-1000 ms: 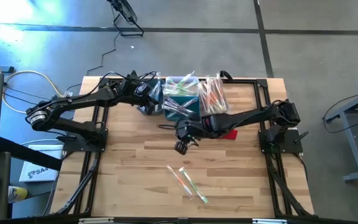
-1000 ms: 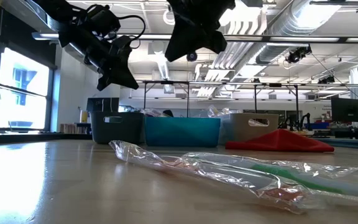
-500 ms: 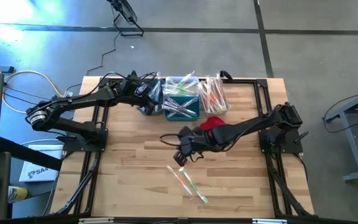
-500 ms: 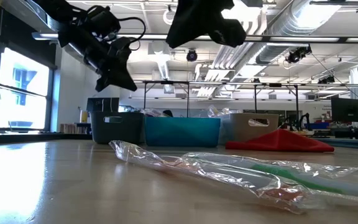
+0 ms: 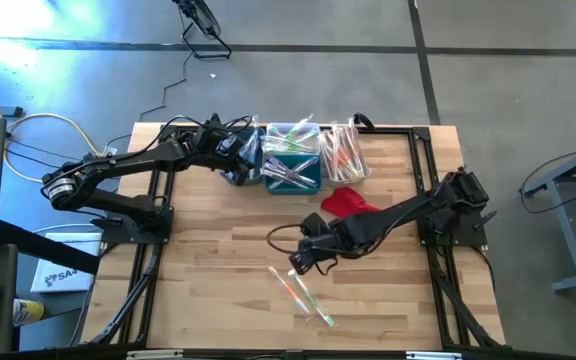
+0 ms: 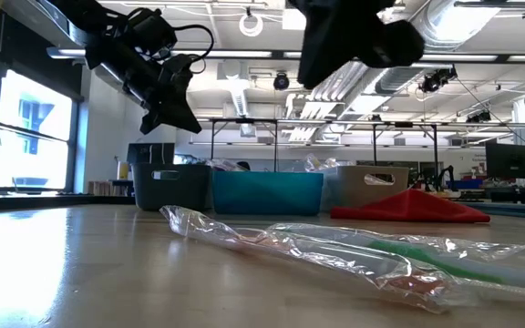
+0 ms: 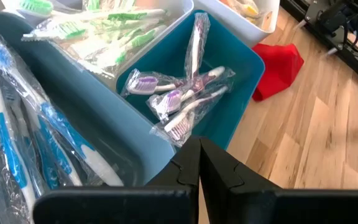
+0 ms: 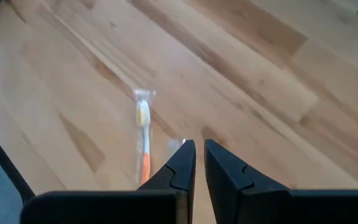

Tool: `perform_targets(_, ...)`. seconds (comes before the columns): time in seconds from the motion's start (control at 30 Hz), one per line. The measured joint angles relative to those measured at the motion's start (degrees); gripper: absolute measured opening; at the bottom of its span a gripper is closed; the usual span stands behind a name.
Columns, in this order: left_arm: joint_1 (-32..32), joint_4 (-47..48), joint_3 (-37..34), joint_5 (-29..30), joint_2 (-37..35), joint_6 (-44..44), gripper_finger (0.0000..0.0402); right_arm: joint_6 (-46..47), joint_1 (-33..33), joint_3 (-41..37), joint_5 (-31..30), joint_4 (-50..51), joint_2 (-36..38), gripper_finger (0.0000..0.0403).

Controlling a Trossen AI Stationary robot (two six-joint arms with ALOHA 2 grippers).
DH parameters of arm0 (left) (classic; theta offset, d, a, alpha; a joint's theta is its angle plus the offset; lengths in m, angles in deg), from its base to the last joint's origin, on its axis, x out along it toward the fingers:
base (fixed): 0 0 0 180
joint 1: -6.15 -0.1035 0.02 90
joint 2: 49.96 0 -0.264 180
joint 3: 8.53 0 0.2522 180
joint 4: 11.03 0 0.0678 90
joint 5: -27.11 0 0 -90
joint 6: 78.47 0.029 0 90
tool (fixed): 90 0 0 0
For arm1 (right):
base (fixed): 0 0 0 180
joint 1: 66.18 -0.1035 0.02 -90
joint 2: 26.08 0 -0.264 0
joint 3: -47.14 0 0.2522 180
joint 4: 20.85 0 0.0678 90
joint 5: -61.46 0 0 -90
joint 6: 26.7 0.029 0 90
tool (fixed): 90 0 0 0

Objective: Pick & Place Toothbrushes
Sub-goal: Put the green toothbrush into the transparent bin

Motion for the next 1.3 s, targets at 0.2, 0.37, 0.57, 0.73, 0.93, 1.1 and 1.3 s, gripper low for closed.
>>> perform_targets(0.2,-0.01,-0.08,0.0,0.07,0.0,-1.48,0.0,1.98,-3.0,0.0,-0.03,1.72,0.0,0.0026)
perform_targets(0.37,-0.02,-0.05,0.0,0.09,0.0,-2.99,0.0,3.75,-4.16,-0.01,-3.03,2.95,0.0,0.0026)
perform_targets(0.57,0.0,-0.06,0.0,0.11,0.0,-2.99,0.0,5.43,-3.07,-0.01,-6.48,3.47,0.0,0.0026)
perform_targets(0.73,0.0,-0.09,0.0,0.11,0.0,-2.99,0.0,5.38,-2.64,0.0,-6.2,3.47,-0.02,0.0026)
perform_targets(0.93,0.0,-0.11,-0.02,0.8,0.0,-2.99,0.0,5.35,-2.68,0.0,-6.15,3.47,-0.02,0.0026)
perform_targets(1.1,-0.02,-0.11,-0.02,2.64,0.0,-2.99,0.0,7.64,-2.79,-0.01,-6.97,3.37,-0.07,0.0038)
perform_targets(1.3,-0.02,-0.11,-0.04,3.04,0.0,-2.99,0.0,8.59,-3.06,0.0,-6.39,3.29,-1.36,0.009)
